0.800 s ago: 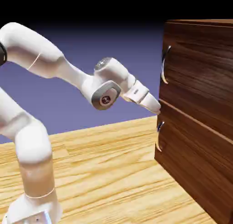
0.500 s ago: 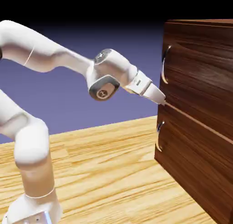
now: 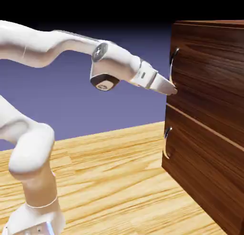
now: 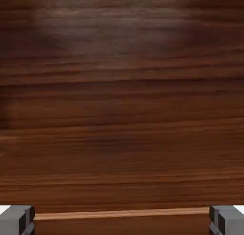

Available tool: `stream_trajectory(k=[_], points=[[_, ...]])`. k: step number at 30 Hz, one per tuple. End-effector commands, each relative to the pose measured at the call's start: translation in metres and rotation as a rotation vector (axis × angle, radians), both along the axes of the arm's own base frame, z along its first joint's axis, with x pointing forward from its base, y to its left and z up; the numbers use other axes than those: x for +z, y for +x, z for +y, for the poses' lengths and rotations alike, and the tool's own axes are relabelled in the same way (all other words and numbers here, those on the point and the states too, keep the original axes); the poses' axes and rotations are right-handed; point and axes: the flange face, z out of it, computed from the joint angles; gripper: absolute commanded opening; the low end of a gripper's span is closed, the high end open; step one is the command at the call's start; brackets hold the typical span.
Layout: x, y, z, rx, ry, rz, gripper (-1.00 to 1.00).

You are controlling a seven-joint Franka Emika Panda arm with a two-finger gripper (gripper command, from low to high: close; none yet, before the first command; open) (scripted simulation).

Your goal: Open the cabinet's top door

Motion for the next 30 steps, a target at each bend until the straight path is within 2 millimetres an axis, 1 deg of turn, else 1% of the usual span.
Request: stream_trajectory(k=[1, 8, 15, 22, 30], points=[[0.002, -0.001, 0.001, 0.0, 0.001, -0.013, 1.0], [0.011, -0.003, 0.011, 0.0, 0.004, -0.102, 1.0], [0.014, -0.002, 0.028, 0.002, 0.0, -0.192, 1.0], [0.01, 0.003, 0.05, 0.002, -0.009, -0.28, 1.0], [0.0, 0.014, 0.081, -0.004, -0.025, -0.373, 1.0]])
